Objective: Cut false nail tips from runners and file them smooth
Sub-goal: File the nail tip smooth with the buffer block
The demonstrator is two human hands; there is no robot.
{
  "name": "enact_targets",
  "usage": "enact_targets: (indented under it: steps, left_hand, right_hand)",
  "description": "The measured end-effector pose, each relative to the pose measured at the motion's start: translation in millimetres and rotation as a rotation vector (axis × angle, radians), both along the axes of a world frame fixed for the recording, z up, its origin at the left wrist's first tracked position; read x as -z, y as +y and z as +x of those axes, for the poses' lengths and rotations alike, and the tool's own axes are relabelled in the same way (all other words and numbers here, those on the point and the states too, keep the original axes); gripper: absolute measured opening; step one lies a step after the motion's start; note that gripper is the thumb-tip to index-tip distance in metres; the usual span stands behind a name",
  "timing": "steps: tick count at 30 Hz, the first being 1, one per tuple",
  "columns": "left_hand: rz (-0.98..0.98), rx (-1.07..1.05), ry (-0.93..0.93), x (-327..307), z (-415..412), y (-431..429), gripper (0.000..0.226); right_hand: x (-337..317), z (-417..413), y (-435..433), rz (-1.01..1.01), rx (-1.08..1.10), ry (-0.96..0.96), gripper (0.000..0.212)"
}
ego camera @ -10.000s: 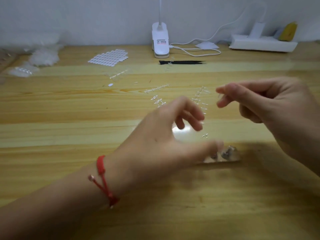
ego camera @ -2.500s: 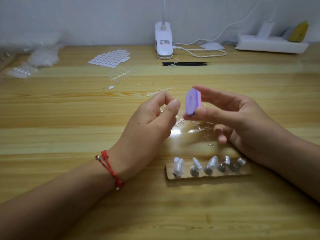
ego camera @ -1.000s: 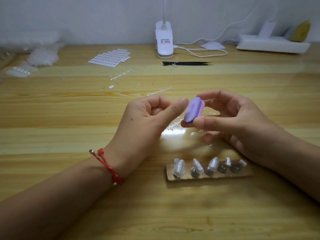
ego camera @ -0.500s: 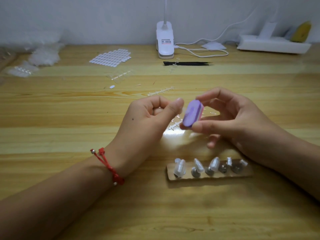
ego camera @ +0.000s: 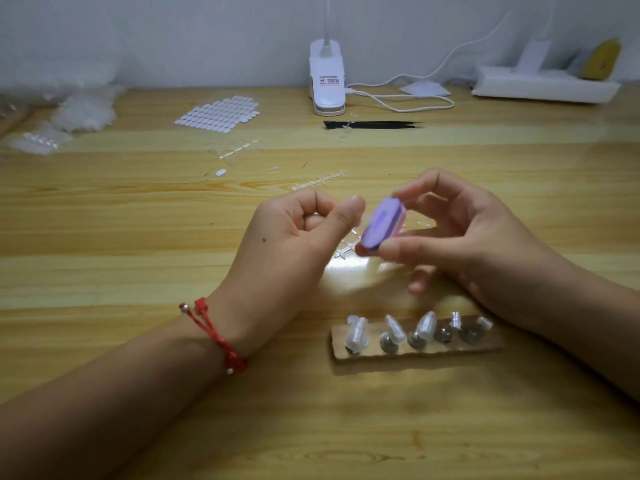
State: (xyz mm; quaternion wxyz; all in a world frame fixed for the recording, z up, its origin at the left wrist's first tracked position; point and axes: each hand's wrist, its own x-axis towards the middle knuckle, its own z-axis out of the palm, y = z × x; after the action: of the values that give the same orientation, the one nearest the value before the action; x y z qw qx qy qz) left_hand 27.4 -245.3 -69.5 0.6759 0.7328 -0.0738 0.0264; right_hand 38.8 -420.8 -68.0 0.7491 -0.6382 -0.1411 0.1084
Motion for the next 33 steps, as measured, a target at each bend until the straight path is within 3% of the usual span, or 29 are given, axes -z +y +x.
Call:
enact_targets:
  steps: [3,8,12,16,19,23,28,33]
  left_hand:
    - [-0.006,0.013,0.003,0.0,-0.6,-1.3,0.024]
    - [0.020,-0.011,-0.006,0.2,0.3,-0.6,0.025]
    - [0.026,0.001,0.001,0.0,-0.7,-1.2,0.025]
    - [0.021,-0.022,-0.009,0.2,0.1,-0.5,0.025]
    - [0.038,0.014,0.000,-0.9,-1.7,-1.9,0.025]
    - [0.026,-0.017,0.003,-1.8,-0.9,-0.4,0.025]
    - [0.060,0.024,0.005,-1.9,-2.7,-1.9,0.026]
    - [0.048,0.021,0.012,-1.1,-1.4,-1.3,0.024]
  right_hand:
    - [0.2,2.5,-2.8,0.054,0.102,0.032,0.052]
    - [0.7,-0.5,0.3,-0.013,-0.010,-0.011,0.043]
    - [0.0,2.3,-3.2,0.086,0.096,0.036,0.052]
    - [-0.2,-1.0,1.3,0.024,0.025,0.000,0.046]
    - [-0.3,1.5,-2.2,0.092,0.125,0.038,0.055]
    - [0.9,-0.2,-0.6,0.015,0.022,-0.003,0.046]
    - [-1.0,1.3,-1.5,0.078,0.082,0.042,0.055]
    - [-1.2,-0.4,-0.7,0.019,-0.001,0.020,0.044]
